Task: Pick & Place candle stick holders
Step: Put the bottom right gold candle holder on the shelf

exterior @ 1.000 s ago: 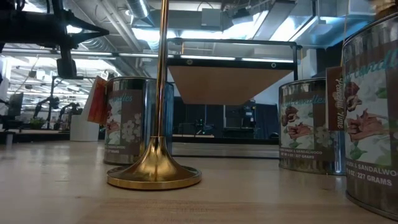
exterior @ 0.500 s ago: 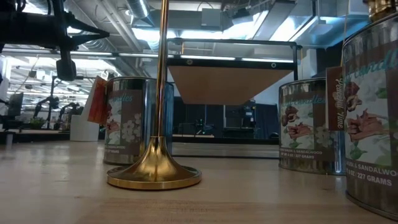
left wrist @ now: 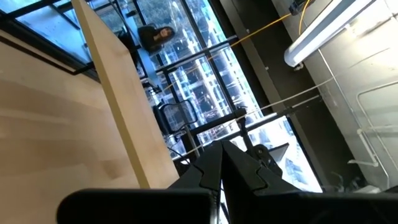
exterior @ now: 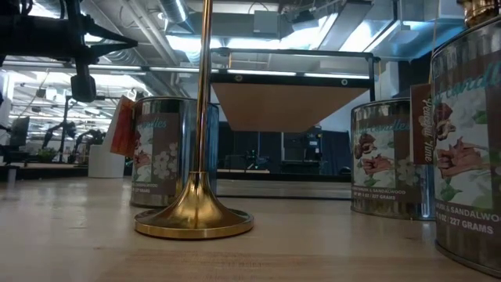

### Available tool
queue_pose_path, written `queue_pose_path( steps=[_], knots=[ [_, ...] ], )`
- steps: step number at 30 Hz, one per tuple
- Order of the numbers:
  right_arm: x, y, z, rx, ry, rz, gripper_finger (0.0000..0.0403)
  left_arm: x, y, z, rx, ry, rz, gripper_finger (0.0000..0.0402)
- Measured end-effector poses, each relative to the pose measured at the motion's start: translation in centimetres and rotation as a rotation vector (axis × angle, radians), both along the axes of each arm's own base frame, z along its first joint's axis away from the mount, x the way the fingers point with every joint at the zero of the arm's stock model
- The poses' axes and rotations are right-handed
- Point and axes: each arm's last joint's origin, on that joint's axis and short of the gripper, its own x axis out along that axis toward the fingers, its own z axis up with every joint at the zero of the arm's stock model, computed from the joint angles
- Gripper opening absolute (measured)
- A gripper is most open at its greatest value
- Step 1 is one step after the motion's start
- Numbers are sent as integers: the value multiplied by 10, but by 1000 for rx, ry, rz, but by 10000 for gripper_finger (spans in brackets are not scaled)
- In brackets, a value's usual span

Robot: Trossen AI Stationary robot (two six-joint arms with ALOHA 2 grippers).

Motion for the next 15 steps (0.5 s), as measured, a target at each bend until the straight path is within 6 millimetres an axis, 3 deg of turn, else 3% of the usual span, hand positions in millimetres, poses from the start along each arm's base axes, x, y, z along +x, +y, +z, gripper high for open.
queue_pose_path(
  steps=[8, 12, 15],
  knots=[
    [3, -2, -2, -26, 144, 89, 91, -1, 2, 0, -4, 13, 72, 1],
    [-13, -5, 2, -196, 39, 74, 91, -1, 2, 0, -5, 14, 78, 1],
    [-33, -12, 5, -335, 69, 125, 91, -1, 2, 0, -6, 15, 82, 1]
  ],
)
